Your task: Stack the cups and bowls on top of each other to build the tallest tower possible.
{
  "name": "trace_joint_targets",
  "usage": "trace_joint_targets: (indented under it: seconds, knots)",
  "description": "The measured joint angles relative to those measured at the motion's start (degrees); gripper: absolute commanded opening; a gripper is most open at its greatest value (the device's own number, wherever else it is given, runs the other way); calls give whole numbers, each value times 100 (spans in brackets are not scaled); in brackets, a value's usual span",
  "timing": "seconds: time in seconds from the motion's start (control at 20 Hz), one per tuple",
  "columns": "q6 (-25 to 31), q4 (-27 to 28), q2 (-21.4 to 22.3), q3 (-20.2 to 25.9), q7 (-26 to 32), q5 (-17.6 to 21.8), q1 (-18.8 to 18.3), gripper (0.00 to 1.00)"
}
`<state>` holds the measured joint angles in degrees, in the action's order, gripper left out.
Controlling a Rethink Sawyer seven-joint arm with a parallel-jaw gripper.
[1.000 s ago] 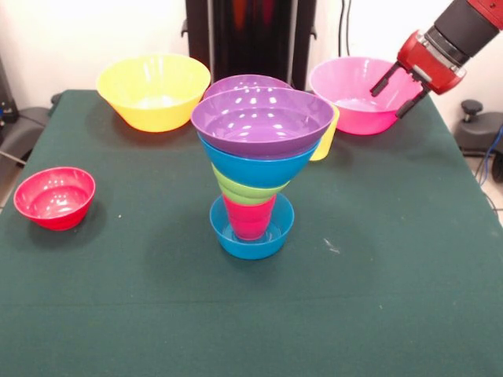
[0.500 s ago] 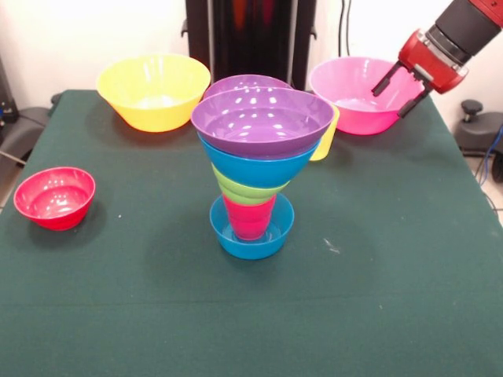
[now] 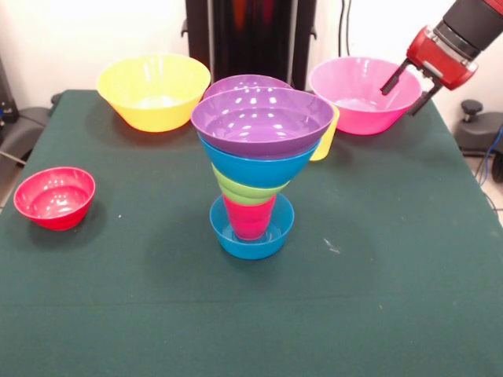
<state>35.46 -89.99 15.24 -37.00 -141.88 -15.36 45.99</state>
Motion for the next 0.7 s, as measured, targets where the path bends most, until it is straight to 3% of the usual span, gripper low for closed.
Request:
trace_joint_targets:
  seconds: [0.7]
  knots:
    - [-467, -63, -58, 1, 0, -1, 20, 100]
